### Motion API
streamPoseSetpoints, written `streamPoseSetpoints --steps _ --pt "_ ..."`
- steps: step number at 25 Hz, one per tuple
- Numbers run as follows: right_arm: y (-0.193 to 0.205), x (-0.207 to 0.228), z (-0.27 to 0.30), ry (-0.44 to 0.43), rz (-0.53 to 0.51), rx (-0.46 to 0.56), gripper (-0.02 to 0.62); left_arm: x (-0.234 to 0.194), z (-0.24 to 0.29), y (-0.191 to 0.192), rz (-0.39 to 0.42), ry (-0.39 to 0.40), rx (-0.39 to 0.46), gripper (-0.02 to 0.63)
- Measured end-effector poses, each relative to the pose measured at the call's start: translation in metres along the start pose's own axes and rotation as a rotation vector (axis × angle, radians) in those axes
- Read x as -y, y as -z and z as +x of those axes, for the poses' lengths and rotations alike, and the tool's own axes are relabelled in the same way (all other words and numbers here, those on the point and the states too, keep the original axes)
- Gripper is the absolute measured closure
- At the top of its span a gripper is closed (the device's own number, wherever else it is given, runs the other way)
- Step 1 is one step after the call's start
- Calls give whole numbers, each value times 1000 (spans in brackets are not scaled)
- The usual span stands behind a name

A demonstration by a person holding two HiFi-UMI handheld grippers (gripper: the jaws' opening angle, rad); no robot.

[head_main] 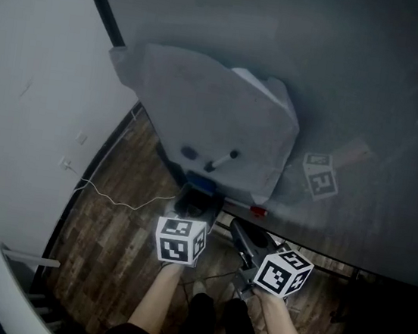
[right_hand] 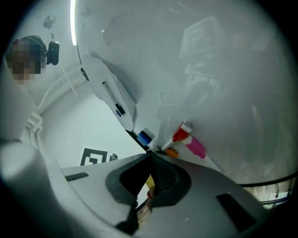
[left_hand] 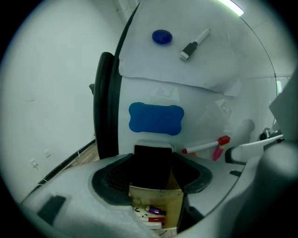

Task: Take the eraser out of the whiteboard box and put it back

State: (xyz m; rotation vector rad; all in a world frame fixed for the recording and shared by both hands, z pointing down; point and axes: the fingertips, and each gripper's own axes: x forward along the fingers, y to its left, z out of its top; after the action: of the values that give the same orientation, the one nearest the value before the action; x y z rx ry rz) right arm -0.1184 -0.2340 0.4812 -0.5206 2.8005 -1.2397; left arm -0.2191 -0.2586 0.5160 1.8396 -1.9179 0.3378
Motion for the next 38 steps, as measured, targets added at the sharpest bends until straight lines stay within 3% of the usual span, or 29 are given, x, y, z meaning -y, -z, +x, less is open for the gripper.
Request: streamPoseSetpoints --steps 16,38 --pt "2 0 -2 2 -2 3 592 -2 -12 1 -48 -8 62 370" --pt "-38 -64 -13 -90 -110 54 592 24 -84 -66 -9 15 231 371"
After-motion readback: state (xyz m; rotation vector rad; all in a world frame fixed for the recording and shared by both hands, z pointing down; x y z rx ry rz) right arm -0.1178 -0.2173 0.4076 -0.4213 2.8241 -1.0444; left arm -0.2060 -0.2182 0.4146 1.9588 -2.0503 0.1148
